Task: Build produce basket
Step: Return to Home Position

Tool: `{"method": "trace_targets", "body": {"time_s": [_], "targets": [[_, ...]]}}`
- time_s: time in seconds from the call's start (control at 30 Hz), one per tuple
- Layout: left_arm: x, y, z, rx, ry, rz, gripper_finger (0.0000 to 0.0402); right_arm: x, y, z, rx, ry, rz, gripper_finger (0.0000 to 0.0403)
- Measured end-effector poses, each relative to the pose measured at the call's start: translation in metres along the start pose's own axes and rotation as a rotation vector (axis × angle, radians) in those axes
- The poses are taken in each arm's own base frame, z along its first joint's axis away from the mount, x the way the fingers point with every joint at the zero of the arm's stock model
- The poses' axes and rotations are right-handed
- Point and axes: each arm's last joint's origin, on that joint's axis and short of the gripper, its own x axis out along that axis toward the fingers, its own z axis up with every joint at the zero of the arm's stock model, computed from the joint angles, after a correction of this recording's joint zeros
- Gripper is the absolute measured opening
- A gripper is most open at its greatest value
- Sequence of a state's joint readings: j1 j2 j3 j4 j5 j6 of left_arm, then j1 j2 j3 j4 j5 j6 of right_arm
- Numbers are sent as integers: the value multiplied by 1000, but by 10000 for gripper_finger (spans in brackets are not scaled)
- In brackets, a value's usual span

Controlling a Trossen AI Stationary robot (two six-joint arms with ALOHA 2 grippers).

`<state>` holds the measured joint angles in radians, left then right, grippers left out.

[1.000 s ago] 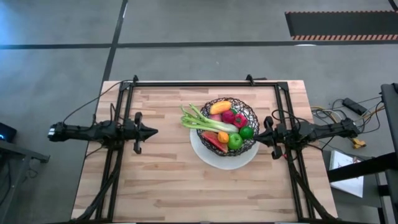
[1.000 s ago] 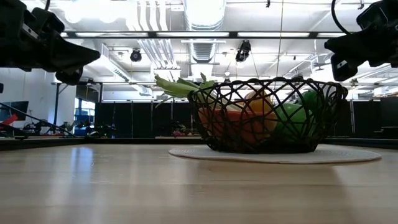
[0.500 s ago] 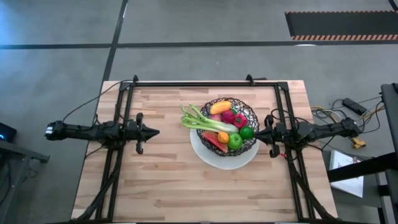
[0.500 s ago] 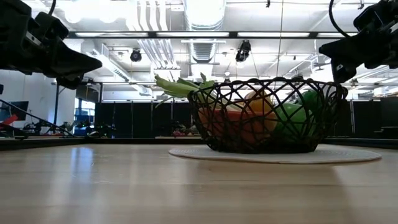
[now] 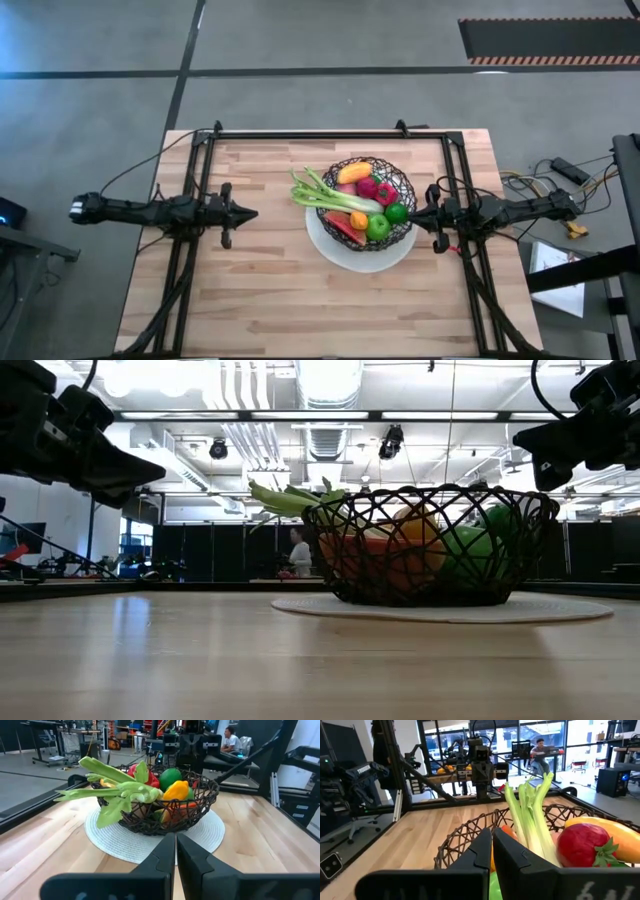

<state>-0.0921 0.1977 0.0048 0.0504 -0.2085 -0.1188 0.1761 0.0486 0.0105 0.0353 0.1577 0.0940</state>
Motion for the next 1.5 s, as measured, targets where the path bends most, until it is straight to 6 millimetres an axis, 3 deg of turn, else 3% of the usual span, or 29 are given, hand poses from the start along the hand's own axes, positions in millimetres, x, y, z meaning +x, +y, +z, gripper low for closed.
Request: {"method": "trace_targets", "body": {"time_s": [1.5], "targets": [[1,0,-2,4,21,0,0,0,0,0,3,0,0,9]]}}
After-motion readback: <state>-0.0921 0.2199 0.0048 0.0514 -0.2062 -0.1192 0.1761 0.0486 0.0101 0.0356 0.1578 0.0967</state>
